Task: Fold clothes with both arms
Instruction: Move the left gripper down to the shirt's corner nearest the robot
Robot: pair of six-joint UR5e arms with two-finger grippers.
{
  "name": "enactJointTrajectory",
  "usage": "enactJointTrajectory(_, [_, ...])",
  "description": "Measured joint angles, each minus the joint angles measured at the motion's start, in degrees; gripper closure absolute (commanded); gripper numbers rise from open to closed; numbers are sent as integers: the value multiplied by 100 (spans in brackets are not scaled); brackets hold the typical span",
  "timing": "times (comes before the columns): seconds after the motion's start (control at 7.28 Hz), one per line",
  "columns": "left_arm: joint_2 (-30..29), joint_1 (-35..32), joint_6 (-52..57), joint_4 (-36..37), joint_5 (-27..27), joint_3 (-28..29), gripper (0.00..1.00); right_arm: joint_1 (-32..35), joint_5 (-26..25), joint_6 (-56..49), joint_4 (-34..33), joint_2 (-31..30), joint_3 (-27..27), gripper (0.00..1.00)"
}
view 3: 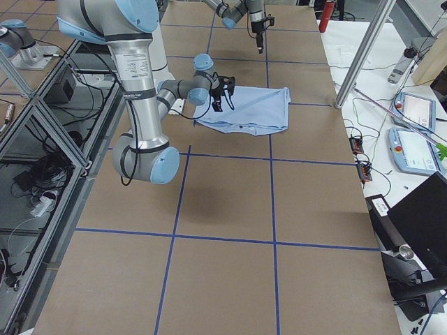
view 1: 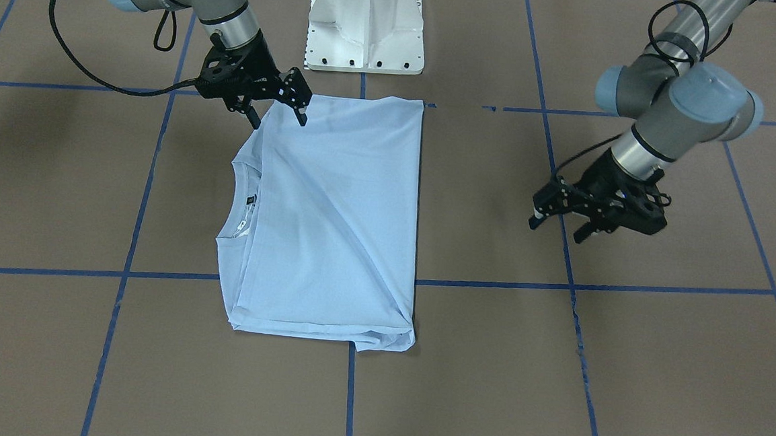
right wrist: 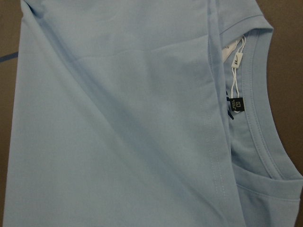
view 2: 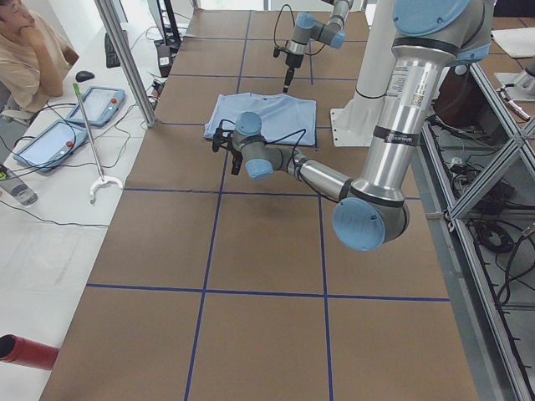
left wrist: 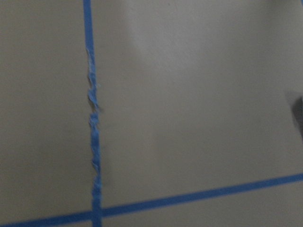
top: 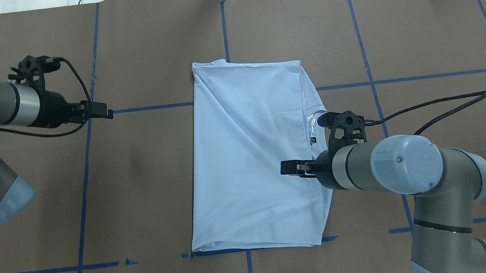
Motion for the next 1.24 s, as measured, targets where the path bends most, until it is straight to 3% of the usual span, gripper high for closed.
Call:
enactJointTrajectory(0.14, [254, 538, -607, -42, 431, -513, 0, 2, -15, 115, 327, -150, 0, 0])
enactJointTrajectory(0.41, [463, 1972, -1943, -98, 2027, -1001, 1, 2, -39, 182, 549, -247, -1, 0])
enactJointTrajectory(0.55, [464, 2583, -2500, -102, 2721, -1096, 3, 2, -43, 187, 570, -255, -5, 0])
enactJointTrajectory(0.69, [453, 3045, -2907, -95, 3222, -1159, 12, 2, -46, 189, 576, -257, -7, 0])
enactJointTrajectory(0.96, [381, 3614, -3298, -54, 3792, -1162, 18, 1, -52, 190, 579, -259, -8, 0])
enactJointTrajectory(1.24, [326, 3842, -3421, 13, 3913, -1089, 18, -6, -53, 190, 580, -259, -14, 0])
